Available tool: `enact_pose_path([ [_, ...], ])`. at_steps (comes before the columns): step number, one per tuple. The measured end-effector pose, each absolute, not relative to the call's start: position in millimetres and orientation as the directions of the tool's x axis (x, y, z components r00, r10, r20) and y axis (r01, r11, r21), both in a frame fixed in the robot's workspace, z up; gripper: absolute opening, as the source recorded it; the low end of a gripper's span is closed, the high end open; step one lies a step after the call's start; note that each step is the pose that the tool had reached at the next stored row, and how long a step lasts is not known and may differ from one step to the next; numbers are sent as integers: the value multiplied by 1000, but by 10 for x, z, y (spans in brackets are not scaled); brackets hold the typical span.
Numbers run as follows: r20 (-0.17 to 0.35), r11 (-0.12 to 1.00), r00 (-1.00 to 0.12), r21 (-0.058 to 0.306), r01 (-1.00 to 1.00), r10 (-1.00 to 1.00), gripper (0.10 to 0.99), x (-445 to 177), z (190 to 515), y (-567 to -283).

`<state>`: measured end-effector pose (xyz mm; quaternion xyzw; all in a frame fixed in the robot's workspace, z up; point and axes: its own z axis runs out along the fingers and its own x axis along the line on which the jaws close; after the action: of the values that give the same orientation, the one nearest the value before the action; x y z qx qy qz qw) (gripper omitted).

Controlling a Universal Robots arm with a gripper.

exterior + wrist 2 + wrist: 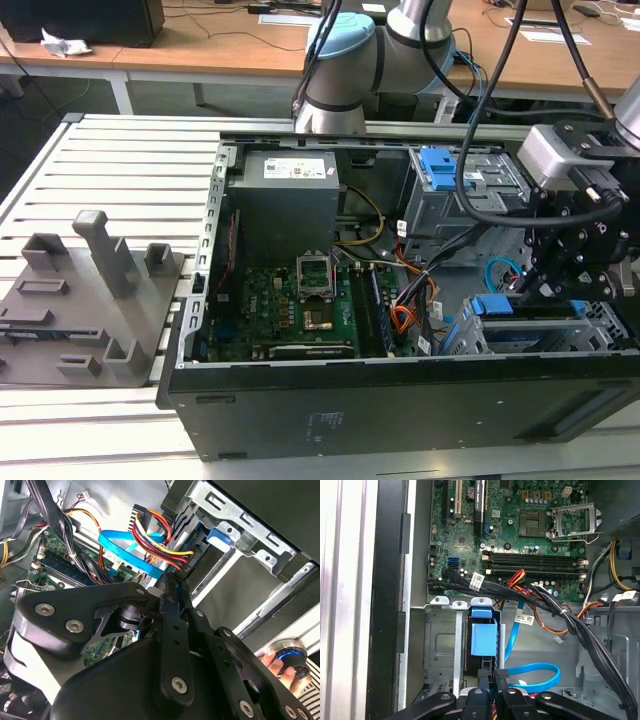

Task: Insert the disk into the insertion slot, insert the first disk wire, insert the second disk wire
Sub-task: 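Insert the second disk wire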

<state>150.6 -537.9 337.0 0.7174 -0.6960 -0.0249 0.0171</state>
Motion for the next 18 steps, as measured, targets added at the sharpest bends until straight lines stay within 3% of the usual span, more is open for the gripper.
enact_pose_path([
  [1,-12,-31,30,59,-998,-999,173,1506,3367,-5379],
  [2,-12,-31,30,59,-998,-999,239,1506,3368,-5379],
  [7,-12,-30,30,59,-998,-999,239,1505,3623,-5371],
  [8,-12,-30,30,59,-998,-999,106,1505,3674,-5366],
  [18,-12,-31,30,59,-998,-999,106,1433,3687,-5367],
])
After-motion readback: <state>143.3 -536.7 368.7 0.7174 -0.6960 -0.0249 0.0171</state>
